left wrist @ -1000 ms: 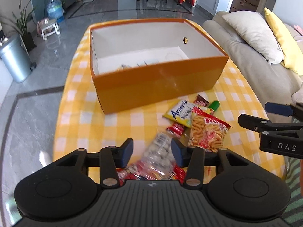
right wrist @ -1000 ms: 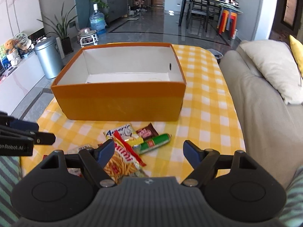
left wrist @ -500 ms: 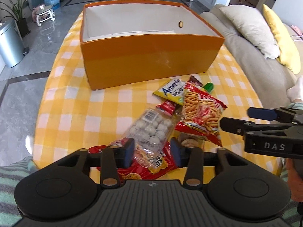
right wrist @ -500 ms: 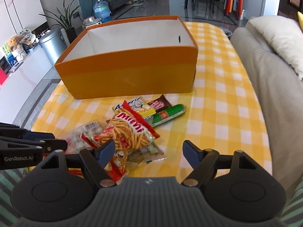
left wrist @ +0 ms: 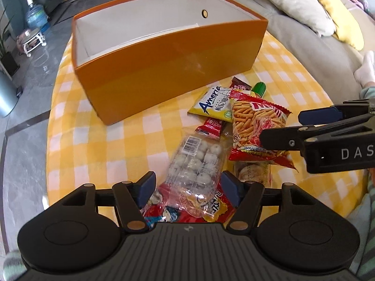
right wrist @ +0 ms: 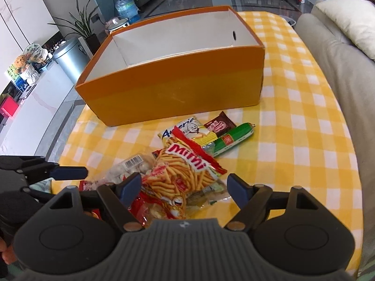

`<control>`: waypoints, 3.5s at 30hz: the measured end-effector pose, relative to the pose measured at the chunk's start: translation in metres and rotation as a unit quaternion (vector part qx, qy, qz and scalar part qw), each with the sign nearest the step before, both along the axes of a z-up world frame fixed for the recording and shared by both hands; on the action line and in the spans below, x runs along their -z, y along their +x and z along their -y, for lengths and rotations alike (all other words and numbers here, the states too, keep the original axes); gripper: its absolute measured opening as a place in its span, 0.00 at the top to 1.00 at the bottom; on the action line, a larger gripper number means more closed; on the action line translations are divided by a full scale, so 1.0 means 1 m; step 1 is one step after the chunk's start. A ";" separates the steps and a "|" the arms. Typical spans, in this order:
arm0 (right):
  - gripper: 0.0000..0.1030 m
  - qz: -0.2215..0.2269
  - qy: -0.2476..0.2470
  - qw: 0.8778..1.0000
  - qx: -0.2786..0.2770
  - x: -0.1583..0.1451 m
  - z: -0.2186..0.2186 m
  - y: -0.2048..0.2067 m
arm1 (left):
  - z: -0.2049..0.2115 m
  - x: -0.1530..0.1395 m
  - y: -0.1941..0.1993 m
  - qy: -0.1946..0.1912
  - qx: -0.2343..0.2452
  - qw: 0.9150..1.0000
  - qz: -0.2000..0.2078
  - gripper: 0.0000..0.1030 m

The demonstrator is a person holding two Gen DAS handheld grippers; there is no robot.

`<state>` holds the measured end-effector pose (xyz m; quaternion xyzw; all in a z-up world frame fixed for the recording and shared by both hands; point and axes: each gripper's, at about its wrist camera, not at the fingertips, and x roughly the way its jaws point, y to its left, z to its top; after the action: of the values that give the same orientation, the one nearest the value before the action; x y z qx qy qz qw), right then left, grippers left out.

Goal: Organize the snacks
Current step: 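Grasp the clear bag of white balls with the left tool while the right tool grasps the red Mimi bag, then lower both held bags into the orange box and open both tools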

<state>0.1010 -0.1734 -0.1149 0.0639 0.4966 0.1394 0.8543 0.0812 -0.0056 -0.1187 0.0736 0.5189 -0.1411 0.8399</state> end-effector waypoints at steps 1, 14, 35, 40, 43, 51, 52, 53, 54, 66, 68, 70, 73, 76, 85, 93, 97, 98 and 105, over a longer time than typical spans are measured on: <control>0.25 -0.005 0.003 1.000 0.001 0.001 -0.001 0.002 | 0.002 0.002 0.002 0.000 0.004 1.000 -0.002 0.27; 0.37 -0.045 0.025 0.998 0.027 0.019 0.002 0.022 | 0.025 0.024 0.020 0.047 0.055 0.997 -0.008 0.26; 0.56 -0.027 0.023 0.999 0.014 0.015 0.004 0.018 | 0.031 0.029 0.017 0.054 0.032 0.998 0.004 0.36; 0.57 -0.016 0.026 0.999 0.019 0.007 0.009 0.016 | 0.026 0.020 0.015 0.050 0.011 0.999 0.010 0.37; 0.57 -0.008 0.026 0.999 0.023 0.001 0.013 0.014 | 0.022 0.012 0.011 0.046 -0.003 0.999 0.012 0.37; 0.57 0.007 0.020 0.999 0.038 -0.011 0.025 0.008 | 0.005 -0.017 0.000 0.022 -0.051 0.998 0.039 0.37; 0.57 0.008 0.020 0.999 0.040 -0.012 0.026 0.008 | 0.003 -0.022 -0.001 0.018 -0.057 0.997 0.044 0.37; 0.57 0.010 0.021 0.999 0.040 -0.014 0.028 0.007 | 0.000 -0.027 -0.002 0.012 -0.063 0.997 0.050 0.37; 0.57 0.012 0.020 0.999 0.040 -0.016 0.028 0.007 | -0.001 -0.033 -0.003 0.006 -0.067 0.996 0.056 0.37; 0.57 0.065 0.016 0.998 0.009 -0.062 0.026 0.015 | -0.017 -0.112 0.018 -0.062 -0.102 0.985 0.127 0.37; 0.57 0.076 0.016 0.997 0.000 -0.073 0.024 0.022 | -0.016 -0.121 0.026 -0.063 -0.098 0.983 0.139 0.37; 0.57 0.088 0.012 0.996 -0.009 -0.084 0.021 0.029 | -0.014 -0.129 0.036 -0.060 -0.096 0.982 0.151 0.37; 0.57 0.108 0.000 0.994 -0.025 -0.099 0.016 0.043 | -0.010 -0.140 0.050 -0.053 -0.093 0.980 0.165 0.37; 0.57 0.122 -0.010 0.992 -0.039 -0.110 0.010 0.059 | -0.008 -0.144 0.067 -0.053 -0.091 0.980 0.170 0.37; 0.58 0.125 -0.053 0.988 -0.074 -0.111 -0.007 0.115 | -0.006 -0.133 0.108 -0.045 -0.096 0.984 0.144 0.37; 0.58 0.084 -0.093 0.985 -0.119 -0.078 -0.031 0.162 | -0.012 -0.093 0.144 -0.040 -0.111 0.990 0.077 0.37; 0.58 0.059 -0.111 0.982 -0.138 -0.058 -0.040 0.182 | -0.016 -0.073 0.159 -0.045 -0.114 0.992 0.041 0.37; 0.58 0.051 -0.113 0.983 -0.139 -0.054 -0.041 0.187 | -0.017 -0.068 0.162 -0.042 -0.115 0.992 0.034 0.37; 0.58 0.015 -0.146 0.976 -0.162 -0.024 -0.051 0.216 | -0.013 -0.046 0.181 -0.023 -0.119 0.993 -0.001 0.37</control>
<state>0.3165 -0.1221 -0.0907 -0.1450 0.5028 0.2023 0.8278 0.2619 0.0076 -0.0724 -0.0079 0.5213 -0.0515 0.8518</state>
